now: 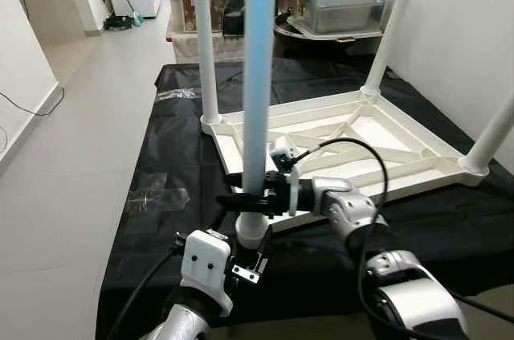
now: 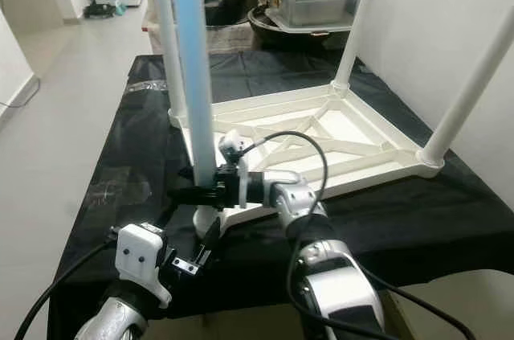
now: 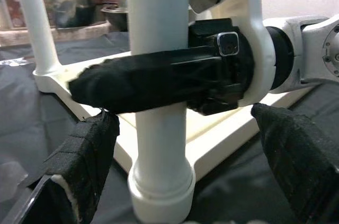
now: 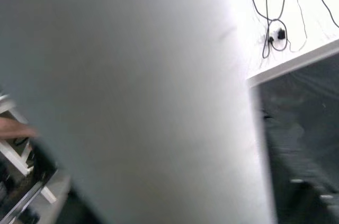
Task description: Building children table
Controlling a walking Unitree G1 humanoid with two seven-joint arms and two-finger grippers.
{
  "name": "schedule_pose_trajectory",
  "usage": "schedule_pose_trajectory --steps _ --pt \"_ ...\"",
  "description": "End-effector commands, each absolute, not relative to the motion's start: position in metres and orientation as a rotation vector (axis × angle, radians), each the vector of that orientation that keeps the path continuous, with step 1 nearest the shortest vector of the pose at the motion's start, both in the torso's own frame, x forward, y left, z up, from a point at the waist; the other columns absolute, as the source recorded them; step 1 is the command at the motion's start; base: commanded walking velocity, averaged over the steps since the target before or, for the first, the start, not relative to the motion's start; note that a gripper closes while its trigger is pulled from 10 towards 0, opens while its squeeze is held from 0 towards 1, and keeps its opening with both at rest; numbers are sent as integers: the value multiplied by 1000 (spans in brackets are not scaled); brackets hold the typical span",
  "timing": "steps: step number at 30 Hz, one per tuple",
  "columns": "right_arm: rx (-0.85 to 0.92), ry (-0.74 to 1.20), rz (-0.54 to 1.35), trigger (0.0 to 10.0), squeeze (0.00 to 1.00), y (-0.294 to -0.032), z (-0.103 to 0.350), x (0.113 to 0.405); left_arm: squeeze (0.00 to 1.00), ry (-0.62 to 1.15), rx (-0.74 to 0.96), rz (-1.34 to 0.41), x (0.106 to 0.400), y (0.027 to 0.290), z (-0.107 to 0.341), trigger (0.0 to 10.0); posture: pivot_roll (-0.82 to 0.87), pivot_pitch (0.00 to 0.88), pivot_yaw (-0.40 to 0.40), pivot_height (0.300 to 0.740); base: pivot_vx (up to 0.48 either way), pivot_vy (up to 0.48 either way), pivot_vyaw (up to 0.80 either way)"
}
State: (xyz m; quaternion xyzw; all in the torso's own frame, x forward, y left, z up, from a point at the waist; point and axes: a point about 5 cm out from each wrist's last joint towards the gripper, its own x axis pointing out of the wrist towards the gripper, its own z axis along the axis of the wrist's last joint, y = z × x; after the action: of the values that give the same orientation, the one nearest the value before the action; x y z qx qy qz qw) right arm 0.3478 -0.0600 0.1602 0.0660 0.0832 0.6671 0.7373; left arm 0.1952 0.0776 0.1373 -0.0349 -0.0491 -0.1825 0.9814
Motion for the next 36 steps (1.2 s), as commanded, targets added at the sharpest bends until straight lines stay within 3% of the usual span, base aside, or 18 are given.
schedule_pose_trajectory --steps 1,4,5,8,11,13,16,18,19,20,24,29,30,31,32,33,35,36 --pt "137 186 1480 0 0 -47 161 347 0 -96 -65 -359 195 79 136 10000 107 0 -40 740 0 0 0" --pt "112 170 1431 0 0 -46 161 350 0 -96 -65 -359 195 79 136 10000 107 0 -40 740 0 0 0" --pt "46 164 1189 0 0 -51 157 361 0 -95 -67 -359 195 79 136 10000 102 0 -41 740 0 0 0" --pt "21 168 957 0 0 -61 154 371 0 -95 -68 -360 195 78 136 10000 102 0 -41 740 0 0 0" --pt "20 170 868 0 0 -67 152 375 0 -95 -68 -360 195 78 136 10000 102 0 -41 740 0 0 0" --pt "11 153 487 0 0 -94 150 386 0 -93 -69 -361 194 79 136 10000 90 0 -34 740 0 0 0" --pt "3 141 367 0 0 -104 150 388 0 -93 -69 -362 194 79 136 10000 90 0 -34 740 0 0 0" --pt "-27 112 65 0 0 -128 147 381 0 -91 -68 -364 195 79 135 10000 85 0 -30 740 0 0 0" --pt "-27 112 65 0 0 -128 147 381 0 -91 -68 -364 195 79 135 10000 85 0 -30 740 0 0 0" --pt "-12 117 -182 0 0 -145 143 369 0 -90 -66 -366 195 79 135 10000 85 0 -30 740 0 0 0" --pt "14 143 -268 0 0 -148 139 363 0 -90 -66 -367 195 79 135 10000 85 0 -30 740 0 0 0" --pt "85 186 -227 0 0 -128 135 362 0 -89 -63 -370 195 79 135 10000 83 0 -21 740 0 0 0" --pt "94 151 -187 10000 0 -122 139 364 0 -89 -63 -370 195 79 134 10000 85 0 -23 740 0 0 0" --pt "94 151 -187 10000 0 -122 139 364 0 -89 -63 -370 195 79 134 10000 85 0 -23 740 0 0 0" --pt "98 126 -160 10000 102 -118 141 365 0 -89 -63 -369 194 79 134 10000 85 0 -23 740 0 0 0" --pt "119 81 -119 10000 1000 -113 146 366 0 -89 -63 -369 194 79 134 10000 85 0 -23 740 0 0 0" --pt "123 42 -94 10000 1000 -109 151 368 0 -88 -63 -369 194 79 134 10000 85 0 -27 740 0 0 0" --pt "125 -8 -54 10000 0 -106 158 369 0 -87 -64 -368 194 78 134 10000 85 0 -27 740 0 0 0"
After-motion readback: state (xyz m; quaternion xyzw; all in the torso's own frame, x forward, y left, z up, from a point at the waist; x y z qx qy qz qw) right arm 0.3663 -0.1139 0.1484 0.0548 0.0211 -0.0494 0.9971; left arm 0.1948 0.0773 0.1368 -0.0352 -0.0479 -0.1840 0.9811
